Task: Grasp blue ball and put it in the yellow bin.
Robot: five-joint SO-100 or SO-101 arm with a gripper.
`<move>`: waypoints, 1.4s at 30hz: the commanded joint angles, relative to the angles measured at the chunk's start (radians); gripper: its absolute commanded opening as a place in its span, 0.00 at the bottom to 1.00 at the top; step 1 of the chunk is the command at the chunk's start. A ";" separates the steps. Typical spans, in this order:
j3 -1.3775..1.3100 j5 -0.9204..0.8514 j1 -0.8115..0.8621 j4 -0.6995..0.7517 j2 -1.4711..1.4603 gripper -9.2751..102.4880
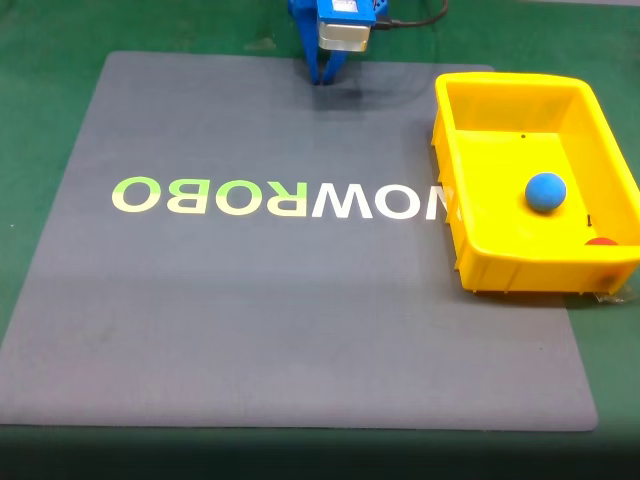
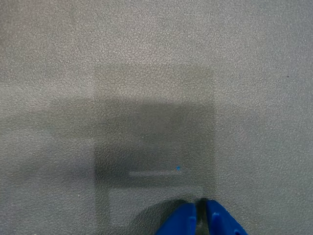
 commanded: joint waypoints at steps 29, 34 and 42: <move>0.031 0.006 0.021 0.015 0.005 0.09; 0.031 0.011 0.020 0.015 0.005 0.09; 0.031 0.014 0.020 0.015 0.005 0.09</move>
